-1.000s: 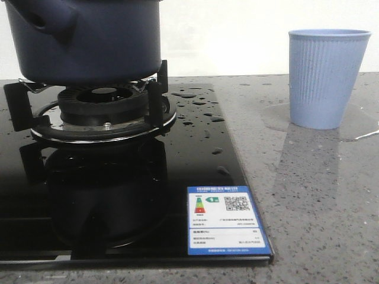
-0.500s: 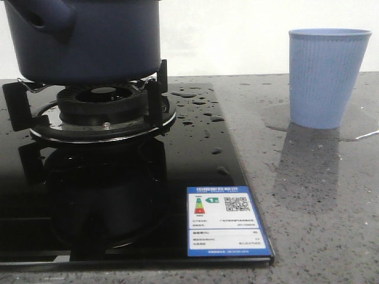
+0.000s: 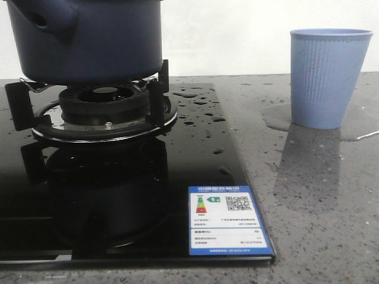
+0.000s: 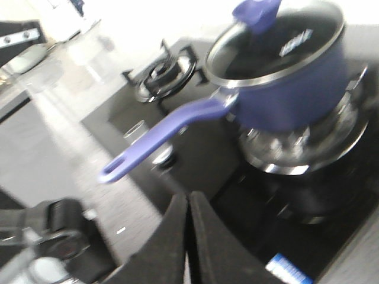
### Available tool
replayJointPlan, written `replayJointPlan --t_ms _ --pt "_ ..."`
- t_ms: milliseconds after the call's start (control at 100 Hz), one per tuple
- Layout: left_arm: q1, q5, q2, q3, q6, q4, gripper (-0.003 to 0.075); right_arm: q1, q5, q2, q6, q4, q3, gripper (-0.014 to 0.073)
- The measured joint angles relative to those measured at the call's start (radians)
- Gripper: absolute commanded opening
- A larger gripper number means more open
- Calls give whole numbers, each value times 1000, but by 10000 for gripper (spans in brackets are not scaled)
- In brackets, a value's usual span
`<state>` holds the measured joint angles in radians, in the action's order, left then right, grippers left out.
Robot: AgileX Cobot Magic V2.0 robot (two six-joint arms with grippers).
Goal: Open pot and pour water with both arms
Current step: 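Grasp the purple lid knob with the left gripper and lift the lid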
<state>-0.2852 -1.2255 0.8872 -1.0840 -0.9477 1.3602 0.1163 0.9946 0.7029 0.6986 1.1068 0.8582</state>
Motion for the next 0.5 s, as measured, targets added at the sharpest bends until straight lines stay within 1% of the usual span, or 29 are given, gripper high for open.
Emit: replayJointPlan --t_ms 90,140,170,210,220,250,260,280,290,300,310,320,330,340,360,370,380,390,400,410,430,460,500 --pt "0 62 13 -7 -84 -63 8 0 -61 0 64 -4 0 -75" --pt "0 107 14 -9 -120 -112 45 0 -98 0 96 -14 0 -73" --pt "0 132 15 -9 -143 -143 94 0 -125 0 117 -21 0 -63" --pt "0 169 15 -9 -161 -190 164 0 -148 0 139 -34 0 -28" --pt "0 175 15 -9 -167 -197 197 0 -156 0 149 -36 0 -19" --pt "0 205 15 -9 -175 -235 269 0 -170 0 169 -45 0 39" --pt "0 211 15 -9 -179 -243 307 0 -173 0 174 -47 0 54" --pt "0 229 15 -9 -181 -264 345 0 -182 0 188 -53 0 104" --pt "0 235 15 -9 -184 -272 383 0 -187 0 197 -53 0 122" --pt "0 249 15 -9 -184 -286 400 0 -189 0 201 -55 0 161" --pt "0 255 15 -9 -186 -292 435 0 -194 0 208 -58 0 182" --pt "0 268 15 -9 -186 -305 450 0 -196 0 212 -60 0 226" --pt "0 275 15 -9 -189 -311 479 0 -198 0 215 -60 0 249" --pt "0 282 15 -9 -189 -323 491 0 -201 0 221 -63 0 297" --pt "0 304 15 -9 -190 -334 522 0 -208 0 227 -62 0 346" --pt "0 318 15 -9 -190 -343 529 0 -210 0 229 -63 0 396" --pt "0 326 15 -9 -191 -348 539 0 -214 0 231 -63 0 421" --pt "0 341 15 -9 -191 -356 540 0 -216 0 234 -64 0 469" --pt "0 349 15 -9 -193 -359 539 0 -218 0 234 -64 0 492" --pt "0 357 15 -9 -193 -366 537 0 -223 0 237 -66 0 537" --pt "0 381 15 -9 -193 -371 526 0 -229 0 240 -65 0 578" --pt "0 421 18 -9 -193 -379 507 0 -239 0 240 -67 0 666" --pt "0 459 26 -9 -195 -381 477 0 -251 0 243 -67 0 661"
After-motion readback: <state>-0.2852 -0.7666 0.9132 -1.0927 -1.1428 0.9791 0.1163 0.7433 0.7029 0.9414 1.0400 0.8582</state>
